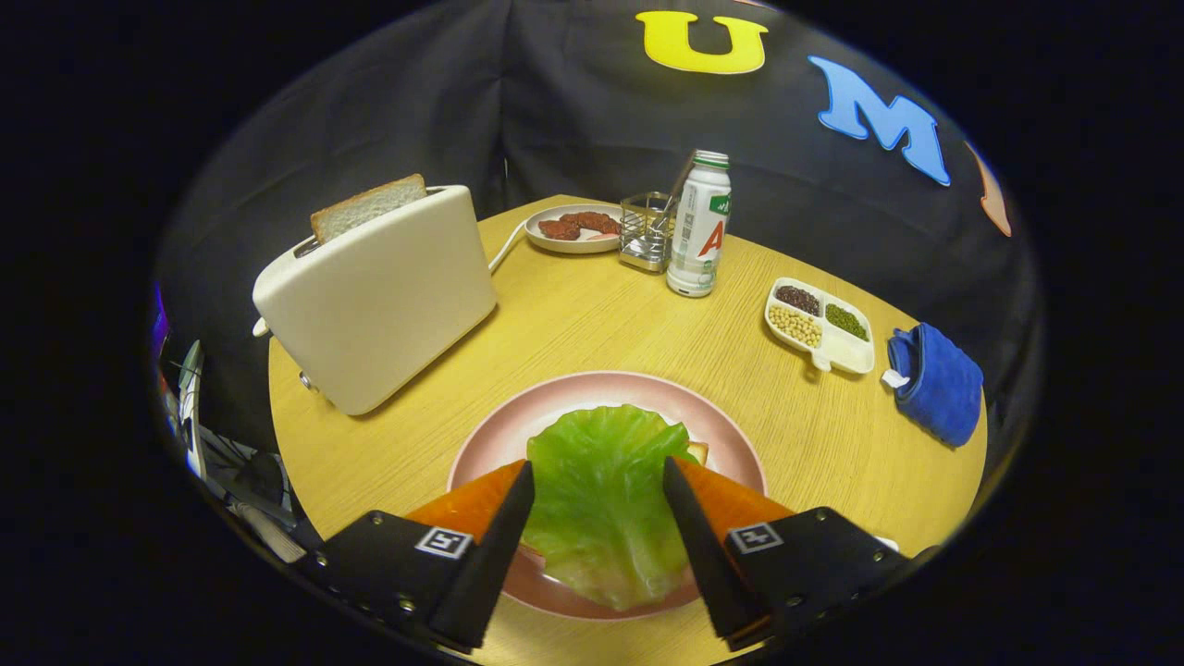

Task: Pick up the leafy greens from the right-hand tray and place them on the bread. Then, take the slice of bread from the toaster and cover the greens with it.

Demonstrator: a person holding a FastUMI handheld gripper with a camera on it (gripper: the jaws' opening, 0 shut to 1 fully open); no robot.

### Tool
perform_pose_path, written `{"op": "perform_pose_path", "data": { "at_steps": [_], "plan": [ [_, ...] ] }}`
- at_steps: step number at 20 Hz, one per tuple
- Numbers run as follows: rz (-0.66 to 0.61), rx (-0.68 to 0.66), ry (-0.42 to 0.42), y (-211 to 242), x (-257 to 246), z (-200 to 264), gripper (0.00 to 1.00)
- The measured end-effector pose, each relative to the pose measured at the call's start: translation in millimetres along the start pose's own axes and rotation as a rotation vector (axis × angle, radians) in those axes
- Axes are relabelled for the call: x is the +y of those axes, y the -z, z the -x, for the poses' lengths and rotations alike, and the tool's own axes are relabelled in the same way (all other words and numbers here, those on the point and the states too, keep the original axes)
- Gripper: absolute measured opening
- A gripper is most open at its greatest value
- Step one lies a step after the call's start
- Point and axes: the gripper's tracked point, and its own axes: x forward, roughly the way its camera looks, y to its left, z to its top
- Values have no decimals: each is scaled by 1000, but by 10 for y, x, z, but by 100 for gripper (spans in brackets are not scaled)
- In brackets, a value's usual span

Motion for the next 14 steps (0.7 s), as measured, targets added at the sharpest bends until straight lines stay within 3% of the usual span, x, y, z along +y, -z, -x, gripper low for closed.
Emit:
{"op": "perform_pose_path", "data": {
  "at_steps": [1,6,14],
  "plan": [
    [2,-15,5,-41,14,41,93],
    [18,-94,20,-341,164,221,93],
    [-12,-193,-120,-879,951,456,92]
  ]
}}
